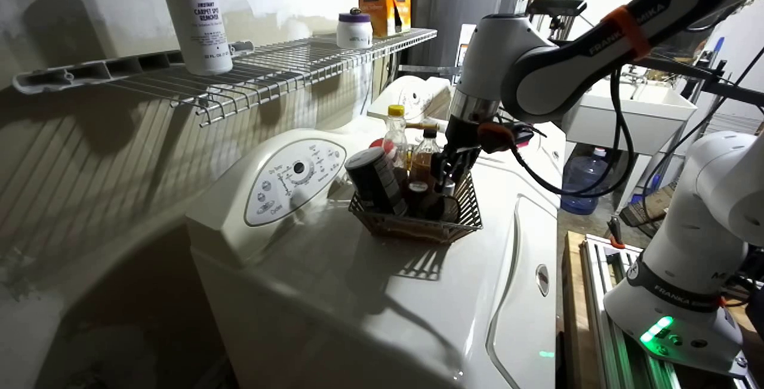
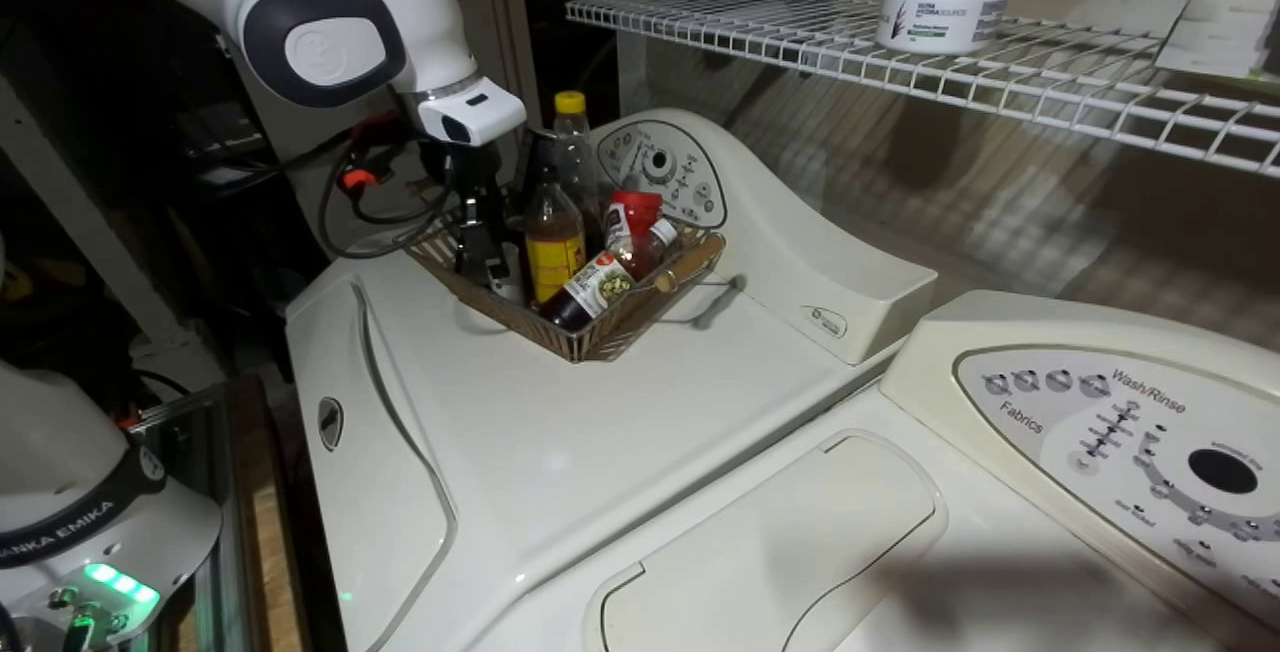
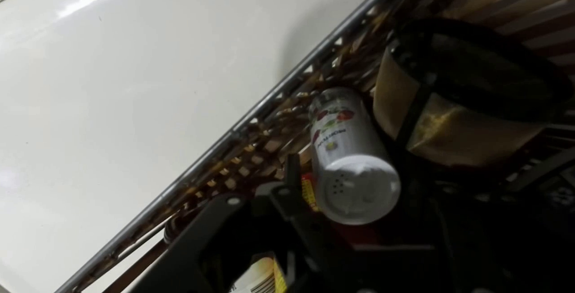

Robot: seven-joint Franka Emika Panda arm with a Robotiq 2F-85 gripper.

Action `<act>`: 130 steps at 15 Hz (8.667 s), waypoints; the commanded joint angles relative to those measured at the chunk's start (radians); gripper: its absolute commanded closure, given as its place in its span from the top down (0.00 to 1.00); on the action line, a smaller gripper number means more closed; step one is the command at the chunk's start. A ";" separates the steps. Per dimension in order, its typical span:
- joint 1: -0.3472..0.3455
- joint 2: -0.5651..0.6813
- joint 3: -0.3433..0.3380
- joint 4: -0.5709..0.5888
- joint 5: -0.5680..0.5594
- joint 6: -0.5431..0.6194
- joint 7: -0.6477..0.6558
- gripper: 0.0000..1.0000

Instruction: Pick up the white bottle and put it on the shelf

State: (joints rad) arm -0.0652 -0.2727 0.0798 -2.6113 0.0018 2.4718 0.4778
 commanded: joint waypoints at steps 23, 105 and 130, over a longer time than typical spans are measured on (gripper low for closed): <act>0.028 -0.363 0.119 0.169 -0.137 -0.491 -0.024 0.20; 0.159 0.723 0.009 1.603 -0.305 -0.619 -0.655 0.71; 0.140 0.484 0.029 1.379 -0.198 -0.453 -0.430 1.00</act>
State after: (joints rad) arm 0.0862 0.3323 0.1047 -1.0631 -0.2161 1.9315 0.0151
